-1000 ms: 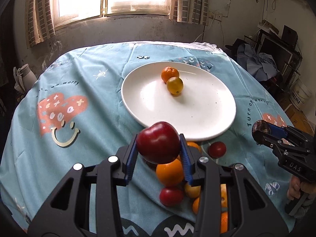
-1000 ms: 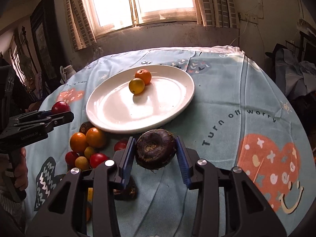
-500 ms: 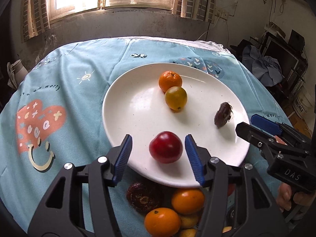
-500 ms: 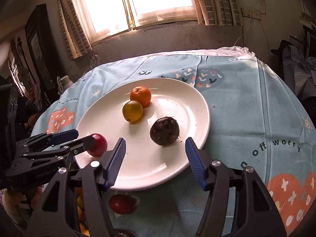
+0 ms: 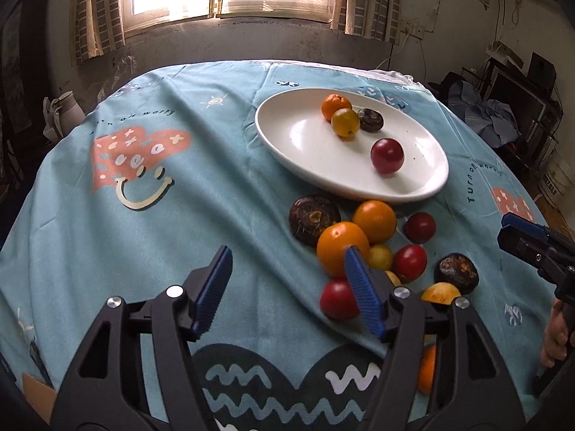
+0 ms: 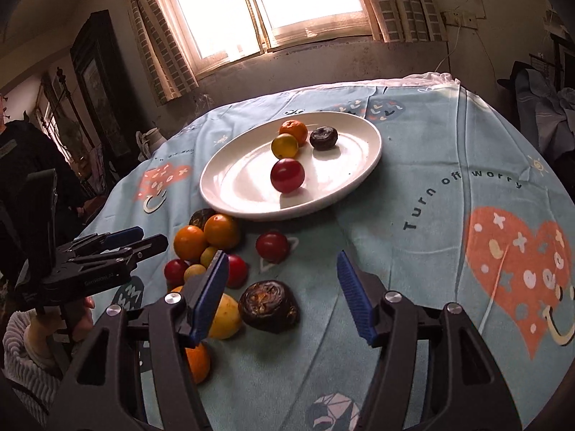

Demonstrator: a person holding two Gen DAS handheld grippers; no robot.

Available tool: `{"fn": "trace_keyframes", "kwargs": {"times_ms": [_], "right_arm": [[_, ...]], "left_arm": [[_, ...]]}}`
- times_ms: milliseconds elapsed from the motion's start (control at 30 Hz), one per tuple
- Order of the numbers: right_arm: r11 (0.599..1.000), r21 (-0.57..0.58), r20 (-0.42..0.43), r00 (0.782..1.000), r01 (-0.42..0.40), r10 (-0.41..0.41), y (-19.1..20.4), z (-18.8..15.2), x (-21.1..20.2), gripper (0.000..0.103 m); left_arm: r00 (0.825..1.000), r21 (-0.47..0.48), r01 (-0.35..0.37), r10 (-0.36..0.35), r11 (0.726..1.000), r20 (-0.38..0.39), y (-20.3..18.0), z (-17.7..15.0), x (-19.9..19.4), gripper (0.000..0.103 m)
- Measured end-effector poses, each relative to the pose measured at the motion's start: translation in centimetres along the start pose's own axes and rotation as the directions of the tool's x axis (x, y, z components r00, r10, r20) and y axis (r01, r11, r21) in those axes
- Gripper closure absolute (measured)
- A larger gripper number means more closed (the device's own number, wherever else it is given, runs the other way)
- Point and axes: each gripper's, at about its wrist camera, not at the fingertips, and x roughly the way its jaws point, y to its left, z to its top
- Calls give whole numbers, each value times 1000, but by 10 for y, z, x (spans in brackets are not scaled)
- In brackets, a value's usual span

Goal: Organize fruits
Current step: 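Move both open tools back over the remaining fruit cluster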

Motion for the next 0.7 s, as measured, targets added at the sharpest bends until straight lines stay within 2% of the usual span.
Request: {"fn": "trace_keyframes", "kwargs": {"times_ms": [167, 700], "right_arm": [[999, -50, -33, 999, 1, -2, 11, -14, 4, 40], [999, -38, -132, 991, -21, 15, 7, -21, 28, 40]], "left_arm": [[1000, 44, 1, -2, 999, 20, -9, -6, -5, 36], [1000, 135, -2, 3, 991, -9, -33, 4, 27, 36]]}}
